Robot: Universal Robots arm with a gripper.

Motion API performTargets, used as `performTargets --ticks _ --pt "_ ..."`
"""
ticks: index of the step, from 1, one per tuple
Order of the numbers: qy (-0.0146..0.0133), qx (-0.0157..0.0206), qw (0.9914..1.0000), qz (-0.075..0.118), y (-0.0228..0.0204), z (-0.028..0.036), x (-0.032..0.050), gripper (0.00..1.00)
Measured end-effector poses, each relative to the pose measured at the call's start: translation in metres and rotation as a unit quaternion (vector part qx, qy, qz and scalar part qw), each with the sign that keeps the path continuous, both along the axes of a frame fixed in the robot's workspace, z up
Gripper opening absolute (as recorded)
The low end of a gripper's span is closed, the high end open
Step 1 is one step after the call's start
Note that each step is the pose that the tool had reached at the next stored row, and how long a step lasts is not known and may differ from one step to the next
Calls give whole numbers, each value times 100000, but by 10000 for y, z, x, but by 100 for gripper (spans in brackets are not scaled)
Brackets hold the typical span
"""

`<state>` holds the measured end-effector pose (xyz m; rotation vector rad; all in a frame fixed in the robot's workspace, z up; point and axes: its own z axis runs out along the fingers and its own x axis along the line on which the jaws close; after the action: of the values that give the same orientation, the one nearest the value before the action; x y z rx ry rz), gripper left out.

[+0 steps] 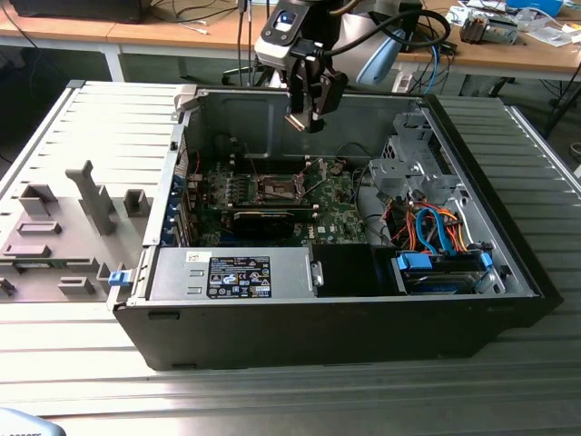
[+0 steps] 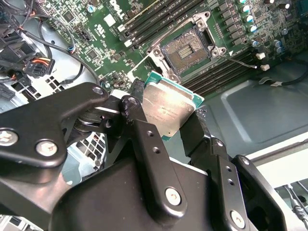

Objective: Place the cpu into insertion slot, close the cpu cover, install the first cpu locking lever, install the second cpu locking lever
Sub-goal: 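Place the cpu into insertion slot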

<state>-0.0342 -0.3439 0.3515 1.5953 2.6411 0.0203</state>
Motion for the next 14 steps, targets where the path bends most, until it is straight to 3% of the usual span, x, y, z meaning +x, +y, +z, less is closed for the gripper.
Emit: performTargets --ticks 14 --pt "1 -242 99998 -629 0 -1 0 55"
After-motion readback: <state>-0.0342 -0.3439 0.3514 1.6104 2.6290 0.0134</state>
